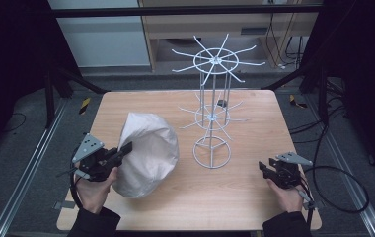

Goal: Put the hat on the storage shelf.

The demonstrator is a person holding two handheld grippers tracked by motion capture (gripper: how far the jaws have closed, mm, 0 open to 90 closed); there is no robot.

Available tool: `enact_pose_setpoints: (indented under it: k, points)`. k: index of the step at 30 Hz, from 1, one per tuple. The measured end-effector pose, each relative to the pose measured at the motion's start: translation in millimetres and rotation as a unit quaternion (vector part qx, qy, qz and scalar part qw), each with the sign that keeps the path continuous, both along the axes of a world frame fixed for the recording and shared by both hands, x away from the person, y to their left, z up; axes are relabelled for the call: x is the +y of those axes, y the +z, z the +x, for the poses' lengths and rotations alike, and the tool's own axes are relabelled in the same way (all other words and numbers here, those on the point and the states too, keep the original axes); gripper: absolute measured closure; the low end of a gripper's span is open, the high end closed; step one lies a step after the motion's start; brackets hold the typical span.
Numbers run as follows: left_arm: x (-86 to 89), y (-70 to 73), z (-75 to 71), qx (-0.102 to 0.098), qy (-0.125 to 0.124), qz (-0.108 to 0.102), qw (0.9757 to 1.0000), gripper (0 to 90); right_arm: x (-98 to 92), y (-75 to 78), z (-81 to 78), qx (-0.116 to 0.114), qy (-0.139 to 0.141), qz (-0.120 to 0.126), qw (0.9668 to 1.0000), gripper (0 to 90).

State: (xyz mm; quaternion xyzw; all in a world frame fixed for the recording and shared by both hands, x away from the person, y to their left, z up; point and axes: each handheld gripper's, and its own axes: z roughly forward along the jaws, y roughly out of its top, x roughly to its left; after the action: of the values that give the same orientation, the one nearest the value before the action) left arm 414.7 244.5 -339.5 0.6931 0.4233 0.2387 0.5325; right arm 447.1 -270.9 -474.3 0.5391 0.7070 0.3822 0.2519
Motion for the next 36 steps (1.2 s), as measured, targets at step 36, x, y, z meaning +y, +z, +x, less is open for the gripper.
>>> enact_pose_setpoints:
  k: [36]
  points:
    - [13.6, 63.8, -26.0, -0.151, -0.014, -0.103, 0.9831, 88.3, -1.7, -2.8, -0.7, -0.016, -0.007, -0.011, 0.9998, 49.0]
